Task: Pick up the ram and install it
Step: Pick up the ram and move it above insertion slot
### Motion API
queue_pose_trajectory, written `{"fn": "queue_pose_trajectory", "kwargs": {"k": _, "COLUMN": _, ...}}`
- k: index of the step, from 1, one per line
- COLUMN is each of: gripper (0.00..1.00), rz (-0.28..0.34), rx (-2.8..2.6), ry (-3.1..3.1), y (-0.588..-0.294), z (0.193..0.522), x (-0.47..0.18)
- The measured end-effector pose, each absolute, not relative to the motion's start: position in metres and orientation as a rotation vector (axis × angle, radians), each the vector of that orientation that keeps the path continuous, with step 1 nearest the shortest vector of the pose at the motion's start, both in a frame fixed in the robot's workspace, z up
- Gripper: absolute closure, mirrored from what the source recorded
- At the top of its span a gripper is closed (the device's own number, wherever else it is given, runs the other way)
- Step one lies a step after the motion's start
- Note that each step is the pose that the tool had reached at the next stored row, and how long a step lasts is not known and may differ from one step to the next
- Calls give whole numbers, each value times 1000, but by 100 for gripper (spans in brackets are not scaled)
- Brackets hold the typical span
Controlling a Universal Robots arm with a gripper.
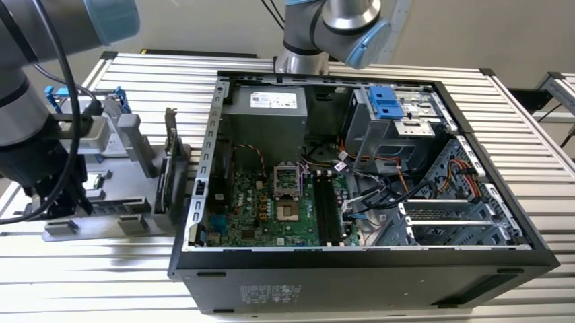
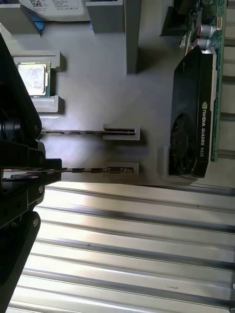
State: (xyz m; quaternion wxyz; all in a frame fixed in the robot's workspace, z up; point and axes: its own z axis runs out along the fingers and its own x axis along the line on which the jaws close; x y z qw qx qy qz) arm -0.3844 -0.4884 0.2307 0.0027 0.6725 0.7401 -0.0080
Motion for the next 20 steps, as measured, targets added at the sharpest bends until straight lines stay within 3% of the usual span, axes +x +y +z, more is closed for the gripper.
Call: {"fn": "queue_pose_trajectory", "kwargs": {"k": 20, "gripper": 100, "rz": -25, "rx": 2109, "ry": 2321, "y": -488, "z": 247, "x": -384}}
